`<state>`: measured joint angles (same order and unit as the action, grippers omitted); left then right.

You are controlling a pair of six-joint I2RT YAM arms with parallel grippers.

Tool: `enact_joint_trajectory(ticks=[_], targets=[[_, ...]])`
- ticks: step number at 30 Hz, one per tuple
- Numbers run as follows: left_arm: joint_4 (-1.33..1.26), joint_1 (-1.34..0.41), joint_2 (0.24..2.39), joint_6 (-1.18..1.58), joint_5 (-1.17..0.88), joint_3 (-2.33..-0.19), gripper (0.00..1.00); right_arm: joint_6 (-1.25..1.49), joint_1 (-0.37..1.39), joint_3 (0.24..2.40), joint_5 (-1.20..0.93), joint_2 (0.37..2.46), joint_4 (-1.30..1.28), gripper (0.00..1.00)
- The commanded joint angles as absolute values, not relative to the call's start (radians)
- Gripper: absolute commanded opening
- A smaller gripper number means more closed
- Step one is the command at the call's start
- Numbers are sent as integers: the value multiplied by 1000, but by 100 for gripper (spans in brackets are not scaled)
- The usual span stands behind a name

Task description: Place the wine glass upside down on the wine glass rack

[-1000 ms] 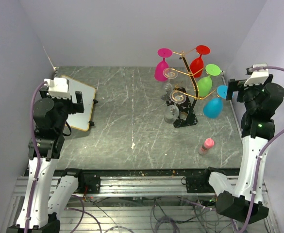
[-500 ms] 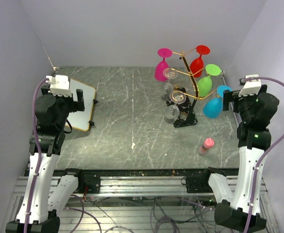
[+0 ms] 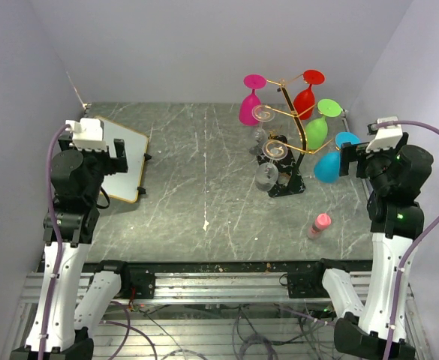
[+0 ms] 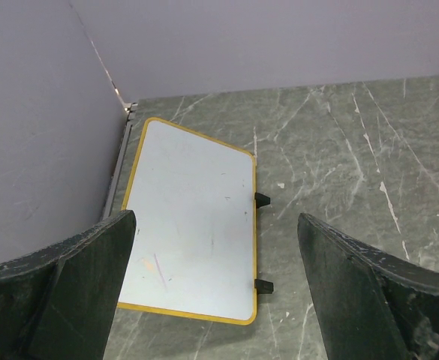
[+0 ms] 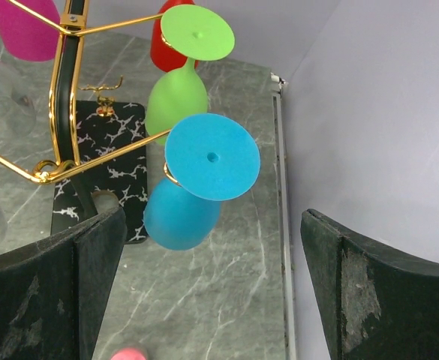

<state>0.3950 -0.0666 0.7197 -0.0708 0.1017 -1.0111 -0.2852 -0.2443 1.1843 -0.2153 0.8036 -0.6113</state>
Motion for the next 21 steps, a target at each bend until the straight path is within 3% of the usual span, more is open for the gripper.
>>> enact_joint_trajectory(ticks=[1, 21], targets=[[401, -54, 696, -79, 85, -1025, 99, -267, -240, 1189, -225, 796, -620, 100], [479, -48, 656, -75, 62, -1075, 99, -271, -265, 1145, -229, 766, -606, 100]])
